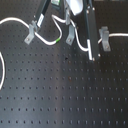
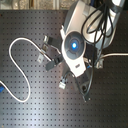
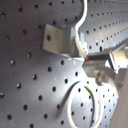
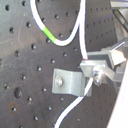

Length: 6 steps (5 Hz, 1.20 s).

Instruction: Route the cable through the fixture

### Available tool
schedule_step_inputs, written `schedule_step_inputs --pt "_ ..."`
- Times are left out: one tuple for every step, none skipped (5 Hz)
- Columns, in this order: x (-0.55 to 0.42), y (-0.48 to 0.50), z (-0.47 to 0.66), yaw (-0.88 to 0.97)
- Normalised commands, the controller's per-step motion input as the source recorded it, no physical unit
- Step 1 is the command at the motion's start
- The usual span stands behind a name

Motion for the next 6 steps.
schedule_step_inputs --pt "-0.059 0.034 0.28 -0.15" --pt "-0.236 -0.054 0.31 -0.10" --pt "-0.364 -0.156 0.20 0.00" --pt "-0.386 -0.170 0.21 0.00" --pt "-0.362 -0.203 0.18 0.00" --pt "-0.339 -0.188 0.15 0.01"
